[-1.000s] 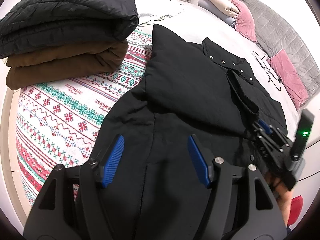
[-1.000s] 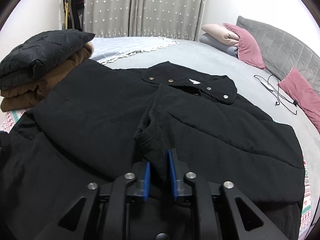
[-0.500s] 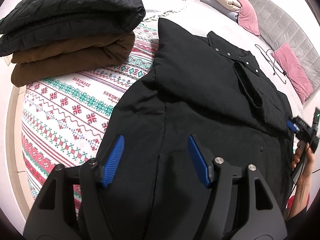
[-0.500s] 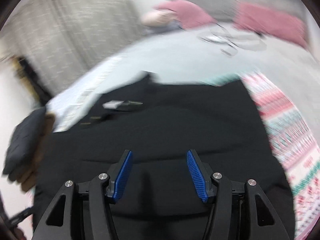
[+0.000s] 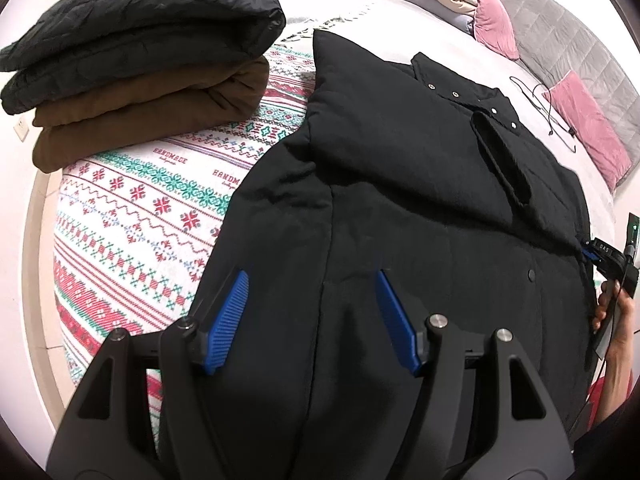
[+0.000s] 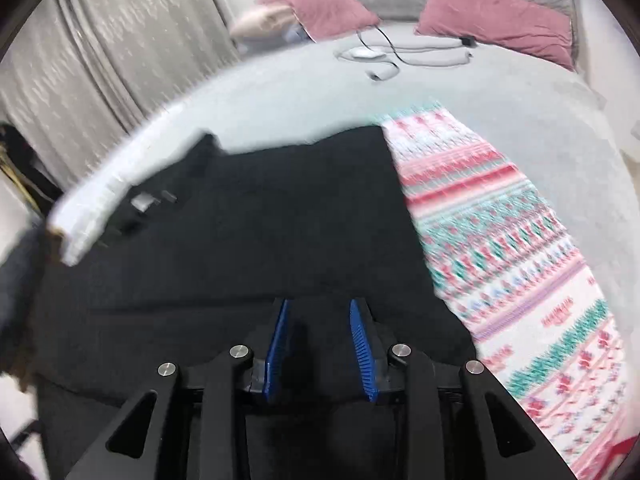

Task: Fold large clothes

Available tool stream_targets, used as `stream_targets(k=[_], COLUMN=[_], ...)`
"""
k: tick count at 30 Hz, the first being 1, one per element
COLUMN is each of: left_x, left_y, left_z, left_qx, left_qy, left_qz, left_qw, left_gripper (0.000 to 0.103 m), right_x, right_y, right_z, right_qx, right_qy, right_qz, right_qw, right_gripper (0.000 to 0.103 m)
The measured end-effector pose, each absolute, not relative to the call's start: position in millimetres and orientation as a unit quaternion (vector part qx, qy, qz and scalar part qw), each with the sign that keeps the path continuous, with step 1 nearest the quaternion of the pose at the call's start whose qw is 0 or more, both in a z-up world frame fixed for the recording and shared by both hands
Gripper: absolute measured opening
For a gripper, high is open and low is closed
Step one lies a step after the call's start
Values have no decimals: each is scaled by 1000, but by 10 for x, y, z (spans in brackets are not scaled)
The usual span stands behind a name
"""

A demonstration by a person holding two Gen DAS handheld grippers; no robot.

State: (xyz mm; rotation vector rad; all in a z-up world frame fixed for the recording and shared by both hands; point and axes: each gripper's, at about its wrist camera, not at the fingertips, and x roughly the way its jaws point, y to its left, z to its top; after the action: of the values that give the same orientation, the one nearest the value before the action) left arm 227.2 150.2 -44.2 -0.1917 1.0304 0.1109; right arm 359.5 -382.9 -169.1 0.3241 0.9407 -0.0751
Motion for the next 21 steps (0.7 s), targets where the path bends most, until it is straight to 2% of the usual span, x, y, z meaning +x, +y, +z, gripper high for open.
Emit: stream_targets(k=[5,10,17,21], left_x=[2088,1830,1391,1153], left_y=[1505,1580,1784,1907], left_z=[-410,-370,-461,-564], left_qx=[-79,-73,-81,-90], left_qy=[490,488,503,515], left_qz=[55,55,52,64], left_qw=[867,868,859,850], left_gripper=[67,67,67,67], right_x=[3405,2952,2082,1590], right_y=[-3713,-3719,-3922,-4009], right_z=[-1428,-1193,-1330,-1624], right_qx=[133,115,116,125], right_qy=[442,434,462,494], right_qz=[-48,-37,-13,-3], right_qw=[886,893,879,860], right_gripper=[32,40,41,42])
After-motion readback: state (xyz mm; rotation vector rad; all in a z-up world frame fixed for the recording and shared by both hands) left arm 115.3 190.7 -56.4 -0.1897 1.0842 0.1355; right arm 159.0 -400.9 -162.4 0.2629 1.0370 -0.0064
